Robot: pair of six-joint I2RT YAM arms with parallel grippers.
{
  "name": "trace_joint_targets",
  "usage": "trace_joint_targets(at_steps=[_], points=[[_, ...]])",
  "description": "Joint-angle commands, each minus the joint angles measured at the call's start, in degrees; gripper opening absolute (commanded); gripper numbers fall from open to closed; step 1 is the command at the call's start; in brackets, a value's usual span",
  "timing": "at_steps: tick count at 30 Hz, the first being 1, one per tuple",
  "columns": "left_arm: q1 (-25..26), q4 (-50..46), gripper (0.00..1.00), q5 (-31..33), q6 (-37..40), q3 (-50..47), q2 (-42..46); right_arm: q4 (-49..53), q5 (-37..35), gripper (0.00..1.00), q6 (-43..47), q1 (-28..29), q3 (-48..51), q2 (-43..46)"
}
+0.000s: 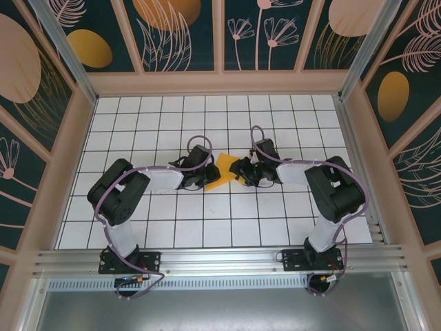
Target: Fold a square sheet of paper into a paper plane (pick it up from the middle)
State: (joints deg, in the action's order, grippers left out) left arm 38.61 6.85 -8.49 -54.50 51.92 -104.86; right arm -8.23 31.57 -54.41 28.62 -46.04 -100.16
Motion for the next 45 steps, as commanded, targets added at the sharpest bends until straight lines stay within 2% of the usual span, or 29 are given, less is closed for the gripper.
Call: trace_joint_targets(at_steps=[1, 6, 21, 29, 39, 45], points=[[-0.4, 0.1, 0.17, -0.1, -0.3, -0.6, -0.8, -0.2, 0.2, 0.45, -0.7, 0.2, 0.1, -1.3], [-0.4, 0.0, 0.17, 0.1, -0.3, -0.7, -0.8, 2.3, -3.2, 0.46, -0.7, 0.1, 0.6, 0.0], [-0.5, 0.1, 0.16, -0.3, -0.3, -0.8, -0.8, -1.3, 1.2, 0.37, -1.1, 0.1, -0.1, -1.8], [-0.5, 0.1, 0.17, -0.3, -0.5, -0.9, -0.8, -0.9, 1.2, 0.38, -1.2, 0.2, -0.4, -2.4], [-0.6, -0.4, 0.16, 0.6, -0.8, -1.3, -0.5, 2.0, -2.7, 0.40, -1.4, 0.2, 0.0, -0.2], [-0.7, 0.1, 0.16, 0.1, -1.0, -1.3, -0.5, -0.7, 1.0, 0.37, -2.0, 0.3, -0.4, -1.8]])
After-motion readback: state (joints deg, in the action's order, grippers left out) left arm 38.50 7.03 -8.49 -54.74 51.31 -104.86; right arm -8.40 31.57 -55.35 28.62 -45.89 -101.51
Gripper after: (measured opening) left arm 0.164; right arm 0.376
